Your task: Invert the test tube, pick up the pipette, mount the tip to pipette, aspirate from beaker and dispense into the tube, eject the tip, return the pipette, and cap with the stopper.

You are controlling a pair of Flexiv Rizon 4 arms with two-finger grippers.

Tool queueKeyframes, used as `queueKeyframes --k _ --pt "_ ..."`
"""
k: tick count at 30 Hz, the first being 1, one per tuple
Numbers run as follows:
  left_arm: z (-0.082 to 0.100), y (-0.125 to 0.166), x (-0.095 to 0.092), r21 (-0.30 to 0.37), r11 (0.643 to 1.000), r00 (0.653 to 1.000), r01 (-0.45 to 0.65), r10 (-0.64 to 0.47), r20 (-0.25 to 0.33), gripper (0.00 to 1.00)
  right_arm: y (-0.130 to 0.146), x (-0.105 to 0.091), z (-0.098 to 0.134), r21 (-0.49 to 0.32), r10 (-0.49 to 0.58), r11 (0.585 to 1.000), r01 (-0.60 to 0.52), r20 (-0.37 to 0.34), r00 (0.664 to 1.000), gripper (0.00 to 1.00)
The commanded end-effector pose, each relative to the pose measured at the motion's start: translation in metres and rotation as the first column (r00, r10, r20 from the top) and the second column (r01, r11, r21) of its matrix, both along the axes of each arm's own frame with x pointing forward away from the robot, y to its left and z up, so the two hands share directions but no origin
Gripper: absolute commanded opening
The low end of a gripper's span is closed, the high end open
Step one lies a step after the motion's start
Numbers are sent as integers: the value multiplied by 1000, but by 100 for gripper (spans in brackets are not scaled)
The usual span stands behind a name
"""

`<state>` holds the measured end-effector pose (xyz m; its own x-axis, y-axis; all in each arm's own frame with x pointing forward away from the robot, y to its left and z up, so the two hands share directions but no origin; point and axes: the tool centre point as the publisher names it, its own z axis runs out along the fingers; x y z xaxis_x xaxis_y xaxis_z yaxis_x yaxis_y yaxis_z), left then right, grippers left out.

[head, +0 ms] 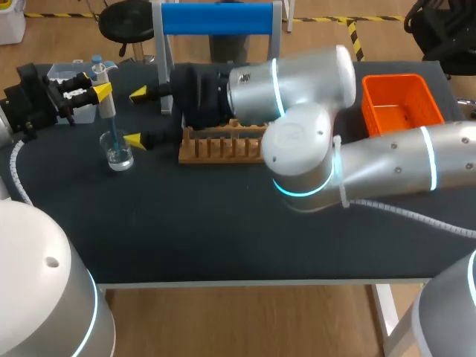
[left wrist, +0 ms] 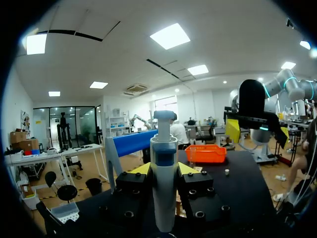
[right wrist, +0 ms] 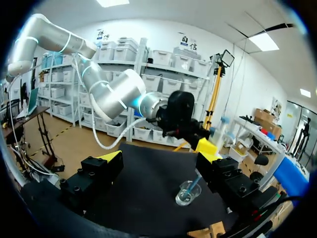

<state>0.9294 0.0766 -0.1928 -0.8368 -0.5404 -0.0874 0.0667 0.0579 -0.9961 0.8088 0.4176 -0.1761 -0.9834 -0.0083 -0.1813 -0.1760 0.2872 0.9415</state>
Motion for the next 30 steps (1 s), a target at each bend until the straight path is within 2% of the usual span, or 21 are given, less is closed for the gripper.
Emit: queueKeyframes --k 1,2,3,4,5,7,11,24,30 --pt "0 0 0 -1 1000 1000 0 0 2 0 -15 0 22 -64 130 989 -132 -28 991 86" --pt "0 0 0 -1 1000 1000 0 0 2 0 -14 1 25 -64 135 989 -137 -24 990 73" --pt "0 0 0 -1 1000 1000 0 0 2 0 -13 0 30 -62 148 987 -149 -19 989 48" --pt "0 0 0 -1 1000 1000 0 0 2 0 -12 0 32 -61 152 986 -152 -17 988 36" --pt "0 0 0 -1 1000 1000 0 0 2 0 -11 0 34 -60 153 986 -154 -15 988 21" --pt "0 0 0 -1 1000 1000 0 0 2 0 -10 1 37 -60 160 985 -161 -11 987 0" --pt "0 0 0 -1 1000 1000 0 0 2 0 -6 6 41 -60 169 984 -170 -13 986 0" --pt "0 0 0 -1 1000 1000 0 0 2 0 5 40 52 -33 197 980 -199 -38 980 0" --pt "0 0 0 -1 1000 1000 0 0 2 0 13 53 54 9 203 979 -203 -56 978 0"
